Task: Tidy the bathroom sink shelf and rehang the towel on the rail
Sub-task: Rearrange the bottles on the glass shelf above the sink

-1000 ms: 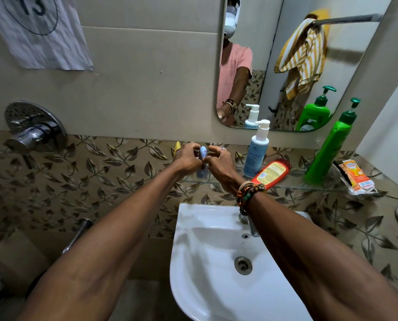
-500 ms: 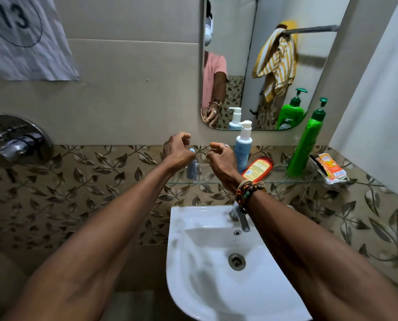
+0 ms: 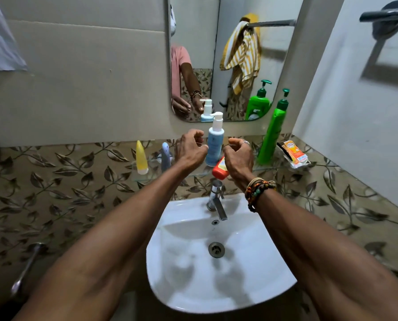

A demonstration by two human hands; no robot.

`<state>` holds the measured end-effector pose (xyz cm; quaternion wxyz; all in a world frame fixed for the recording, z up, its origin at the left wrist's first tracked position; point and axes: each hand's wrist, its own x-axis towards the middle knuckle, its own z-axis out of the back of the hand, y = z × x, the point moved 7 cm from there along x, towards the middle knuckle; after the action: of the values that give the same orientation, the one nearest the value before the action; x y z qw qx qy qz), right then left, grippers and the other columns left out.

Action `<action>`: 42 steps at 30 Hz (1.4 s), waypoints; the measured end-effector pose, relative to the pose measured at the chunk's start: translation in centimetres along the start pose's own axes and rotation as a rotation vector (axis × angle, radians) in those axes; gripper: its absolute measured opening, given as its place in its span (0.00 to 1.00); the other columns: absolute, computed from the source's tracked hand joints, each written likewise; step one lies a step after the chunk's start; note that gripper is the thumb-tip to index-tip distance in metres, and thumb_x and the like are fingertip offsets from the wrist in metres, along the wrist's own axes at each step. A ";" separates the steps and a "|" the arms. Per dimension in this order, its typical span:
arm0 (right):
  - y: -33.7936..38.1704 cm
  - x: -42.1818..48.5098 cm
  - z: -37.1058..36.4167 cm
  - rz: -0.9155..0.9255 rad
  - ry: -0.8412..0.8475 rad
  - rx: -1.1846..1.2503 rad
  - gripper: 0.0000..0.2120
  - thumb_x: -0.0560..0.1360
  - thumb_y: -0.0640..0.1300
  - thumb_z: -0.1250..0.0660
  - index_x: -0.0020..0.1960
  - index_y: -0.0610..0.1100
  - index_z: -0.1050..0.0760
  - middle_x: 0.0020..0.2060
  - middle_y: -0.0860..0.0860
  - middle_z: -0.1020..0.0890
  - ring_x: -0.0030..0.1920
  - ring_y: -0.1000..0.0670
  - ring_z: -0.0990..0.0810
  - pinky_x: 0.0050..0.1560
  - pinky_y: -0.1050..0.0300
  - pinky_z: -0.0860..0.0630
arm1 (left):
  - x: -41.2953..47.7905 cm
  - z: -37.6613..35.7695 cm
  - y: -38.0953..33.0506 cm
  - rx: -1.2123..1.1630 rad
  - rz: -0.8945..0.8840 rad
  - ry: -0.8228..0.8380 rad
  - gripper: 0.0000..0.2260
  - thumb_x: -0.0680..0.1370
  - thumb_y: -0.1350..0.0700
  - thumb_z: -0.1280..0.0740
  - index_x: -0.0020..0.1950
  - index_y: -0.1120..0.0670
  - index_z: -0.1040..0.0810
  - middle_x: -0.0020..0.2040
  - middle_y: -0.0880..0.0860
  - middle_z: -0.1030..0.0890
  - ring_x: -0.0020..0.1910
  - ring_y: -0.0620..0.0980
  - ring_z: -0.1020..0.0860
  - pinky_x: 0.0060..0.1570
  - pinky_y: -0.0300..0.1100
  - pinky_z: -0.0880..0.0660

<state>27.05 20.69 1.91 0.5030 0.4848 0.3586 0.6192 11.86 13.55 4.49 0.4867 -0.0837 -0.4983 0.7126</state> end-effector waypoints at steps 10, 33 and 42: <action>-1.5 3.8 0.4 0.040 0.169 -0.092 0.24 0.72 0.43 0.30 0.67 0.43 0.27 0.56 0.45 0.18 0.54 0.46 0.20 0.57 0.46 0.21 | 1.3 -5.3 0.8 0.097 0.234 0.131 0.20 0.74 0.60 0.33 0.66 0.56 0.31 0.61 0.58 0.24 0.56 0.55 0.26 0.53 0.49 0.26; -2.3 5.9 -4.1 0.160 0.515 0.015 0.24 0.72 0.33 0.31 0.67 0.40 0.26 0.60 0.44 0.19 0.58 0.46 0.20 0.61 0.50 0.22 | 1.2 -6.1 1.4 -0.066 0.275 -0.016 0.25 0.72 0.70 0.36 0.69 0.57 0.27 0.63 0.55 0.21 0.61 0.53 0.23 0.63 0.54 0.25; -0.7 4.6 -5.0 0.185 0.498 0.000 0.21 0.75 0.35 0.30 0.68 0.40 0.26 0.61 0.44 0.19 0.60 0.46 0.21 0.62 0.46 0.22 | 1.5 -3.5 1.9 -0.062 0.246 -0.008 0.24 0.72 0.69 0.35 0.68 0.57 0.26 0.63 0.56 0.20 0.61 0.54 0.23 0.61 0.55 0.24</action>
<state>22.35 25.60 0.97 0.3404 0.3485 0.4254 0.7627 12.04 16.87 1.84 0.3908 -0.1563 -0.5078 0.7517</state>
